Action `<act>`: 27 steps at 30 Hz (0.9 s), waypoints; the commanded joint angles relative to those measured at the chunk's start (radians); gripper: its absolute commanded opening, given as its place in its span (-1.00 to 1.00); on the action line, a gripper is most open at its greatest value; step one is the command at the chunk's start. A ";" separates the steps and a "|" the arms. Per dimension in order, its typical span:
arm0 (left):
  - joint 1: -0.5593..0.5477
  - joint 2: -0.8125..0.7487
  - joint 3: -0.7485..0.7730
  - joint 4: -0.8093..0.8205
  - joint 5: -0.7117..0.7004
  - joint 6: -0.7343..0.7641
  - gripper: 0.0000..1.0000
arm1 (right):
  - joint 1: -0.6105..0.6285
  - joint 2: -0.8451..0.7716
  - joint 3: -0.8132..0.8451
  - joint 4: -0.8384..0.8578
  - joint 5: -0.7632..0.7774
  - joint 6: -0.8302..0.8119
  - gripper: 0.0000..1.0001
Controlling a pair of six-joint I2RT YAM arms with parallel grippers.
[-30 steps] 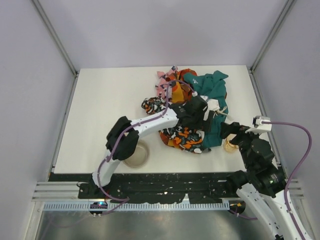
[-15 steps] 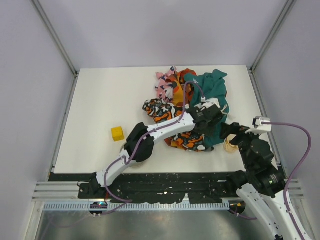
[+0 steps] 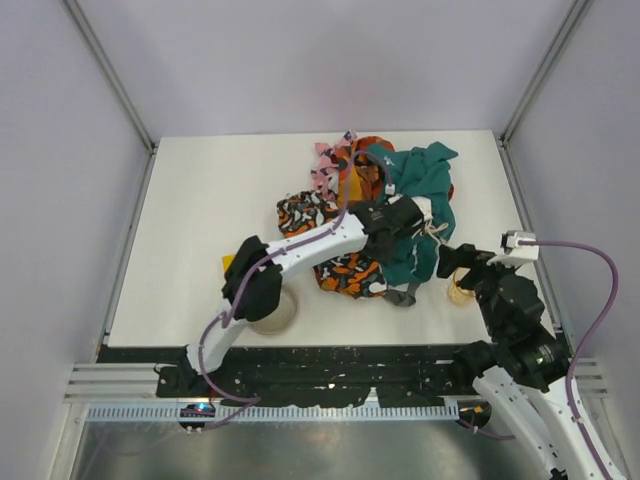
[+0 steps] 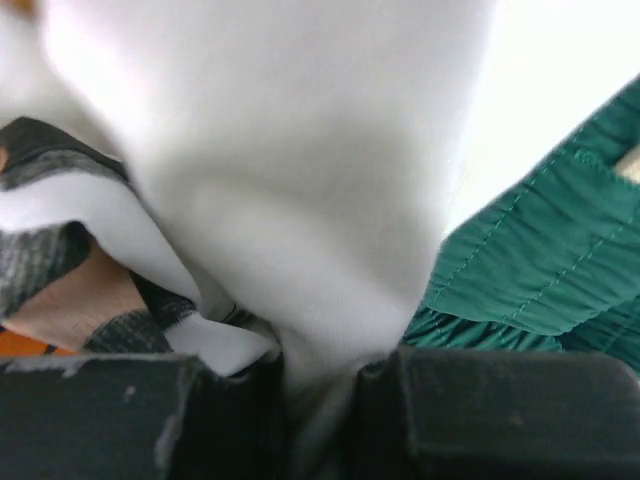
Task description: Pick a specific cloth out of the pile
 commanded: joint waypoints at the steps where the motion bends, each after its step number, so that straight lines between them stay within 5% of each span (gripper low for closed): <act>1: 0.085 -0.338 -0.110 0.124 0.004 0.113 -1.00 | -0.002 0.094 0.032 0.004 -0.117 -0.040 0.96; 10: 0.190 -0.383 0.086 0.105 0.013 0.170 -1.00 | 0.010 0.315 -0.046 0.079 -0.621 0.021 0.89; 17: 0.242 -0.322 0.223 0.072 0.042 0.176 -1.00 | 0.183 0.507 -0.072 0.022 -0.317 0.089 0.89; 27: 0.310 -0.357 0.172 0.097 0.048 0.155 -1.00 | 0.196 0.708 -0.210 0.198 -0.288 0.209 0.80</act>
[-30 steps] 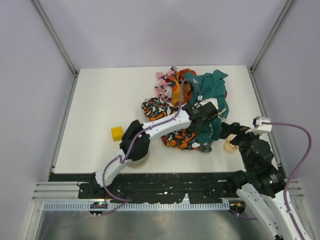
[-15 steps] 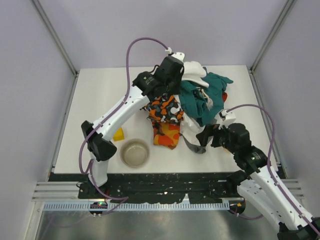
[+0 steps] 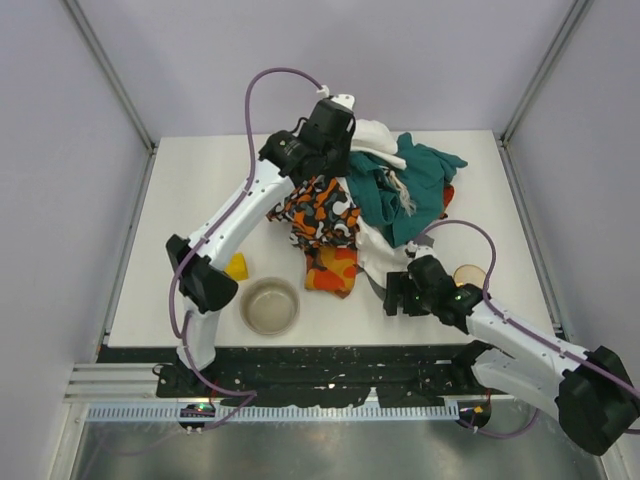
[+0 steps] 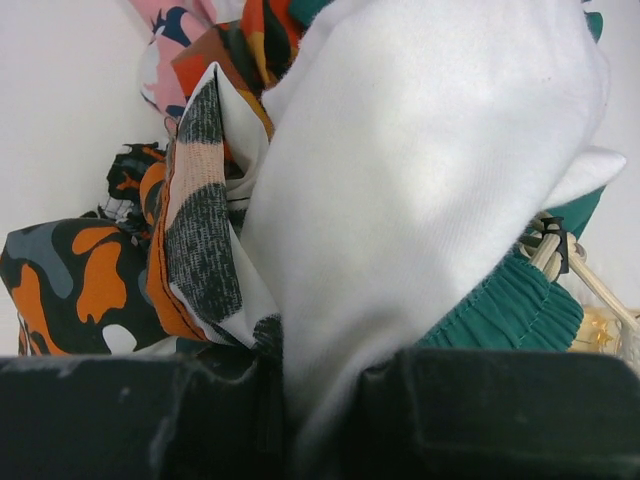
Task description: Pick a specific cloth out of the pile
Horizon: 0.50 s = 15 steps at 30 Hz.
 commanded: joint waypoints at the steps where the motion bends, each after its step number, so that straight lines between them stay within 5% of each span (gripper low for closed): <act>1: 0.017 -0.045 0.007 0.082 -0.003 -0.003 -1.00 | 0.006 0.061 -0.033 0.148 0.036 0.065 0.75; 3: 0.017 -0.037 0.006 0.078 0.010 -0.008 -1.00 | 0.006 0.094 -0.044 0.202 0.051 0.065 0.61; 6: 0.017 -0.033 -0.004 0.075 0.007 -0.011 -1.00 | 0.006 0.123 -0.053 0.268 0.068 0.053 0.14; 7: 0.017 -0.034 -0.008 0.075 -0.011 -0.013 -1.00 | 0.006 0.124 -0.053 0.276 0.056 0.047 -0.46; 9: 0.014 -0.039 -0.023 0.070 -0.090 -0.017 -1.00 | 0.006 0.121 -0.023 0.248 -0.015 0.006 -0.89; 15: 0.009 -0.033 -0.167 0.119 -0.126 -0.052 -1.00 | 0.021 -0.141 0.170 0.051 -0.221 -0.079 -0.90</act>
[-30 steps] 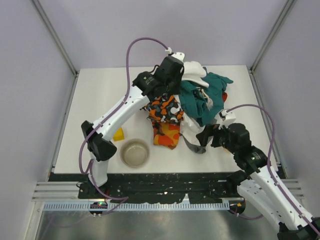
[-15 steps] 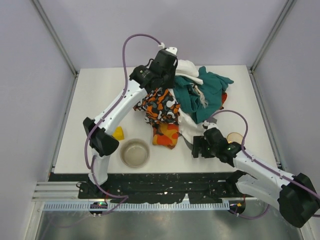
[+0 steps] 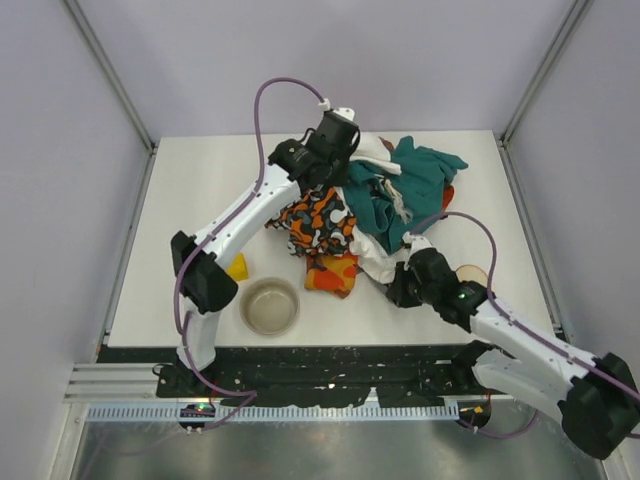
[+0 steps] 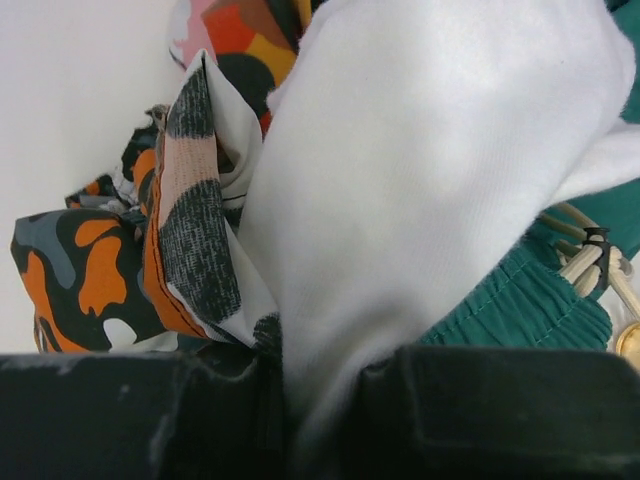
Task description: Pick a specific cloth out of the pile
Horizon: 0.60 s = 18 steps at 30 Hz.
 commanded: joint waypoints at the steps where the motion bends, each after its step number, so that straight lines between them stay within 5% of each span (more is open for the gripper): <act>1: 0.004 -0.023 -0.102 0.110 -0.051 -0.053 -1.00 | 0.013 -0.223 0.189 -0.087 -0.188 -0.092 -0.89; 8: -0.019 0.138 -0.151 0.084 -0.034 -0.133 -1.00 | 0.013 -0.262 0.640 -0.102 -0.207 -0.160 -0.90; 18: -0.052 0.242 -0.179 0.047 -0.039 -0.180 -1.00 | 0.012 -0.001 1.288 -0.030 0.128 -0.388 -0.90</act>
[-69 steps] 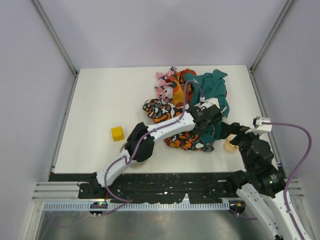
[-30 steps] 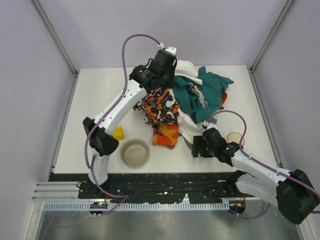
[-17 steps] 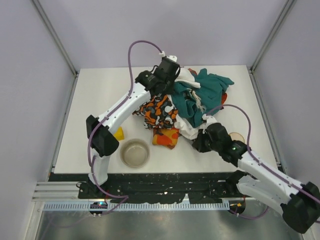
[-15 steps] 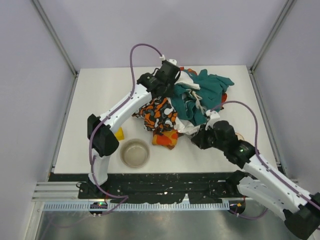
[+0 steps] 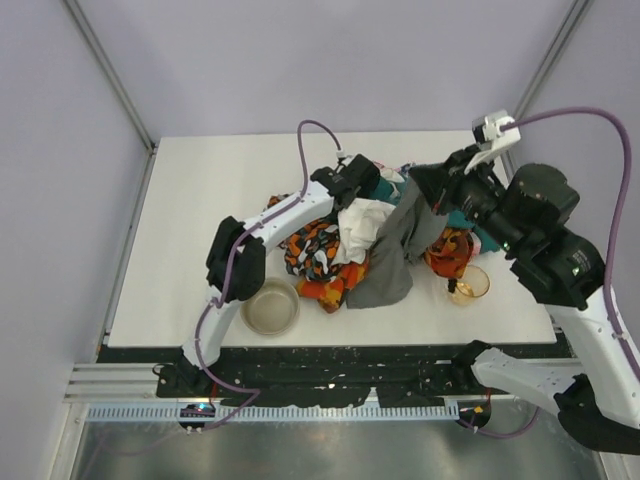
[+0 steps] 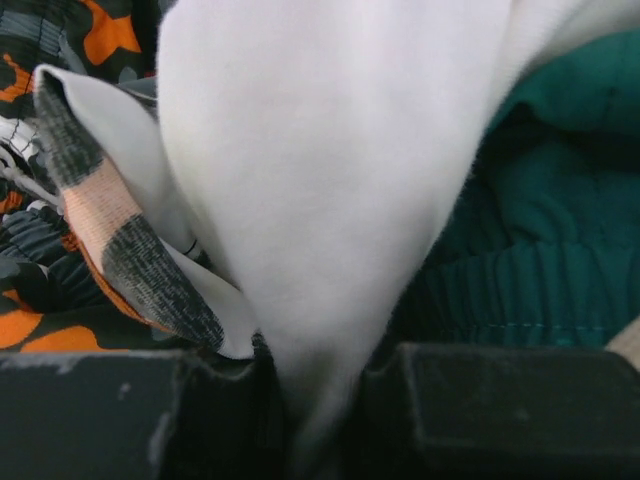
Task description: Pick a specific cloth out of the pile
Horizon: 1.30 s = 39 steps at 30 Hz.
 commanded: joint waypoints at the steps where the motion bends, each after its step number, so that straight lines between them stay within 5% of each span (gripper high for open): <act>1: -0.019 0.016 -0.030 0.011 -0.008 -0.052 -1.00 | 0.008 0.114 0.340 0.201 0.138 -0.131 -0.89; 4: -0.019 0.016 -0.054 0.023 -0.013 -0.069 -1.00 | 0.009 0.230 0.621 0.124 0.161 -0.176 -0.90; 8: -0.019 0.037 -0.036 0.007 -0.016 -0.076 -1.00 | 0.008 0.334 0.792 0.173 0.204 -0.237 -0.89; 18: -0.009 0.066 0.025 -0.015 0.004 -0.093 -1.00 | 0.008 0.457 0.866 0.497 0.344 -0.392 -0.90; 20: -0.005 0.052 0.028 -0.006 0.028 -0.084 -0.65 | 0.006 0.498 0.893 0.498 0.365 -0.431 -0.89; 24: -0.003 -0.027 -0.002 0.031 0.093 -0.043 0.45 | -0.015 0.544 0.916 0.500 0.407 -0.483 -0.90; 27: -0.005 -0.160 -0.106 0.091 0.129 -0.003 0.98 | -0.076 0.581 0.924 0.506 0.408 -0.462 -0.89; 35: -0.041 -0.663 -0.539 0.336 0.143 0.074 0.99 | -0.287 0.758 1.034 0.469 0.375 -0.326 -0.90; 39: -0.117 -0.773 -0.639 0.387 0.204 0.154 0.99 | -0.372 0.885 1.073 0.455 0.353 -0.259 -0.90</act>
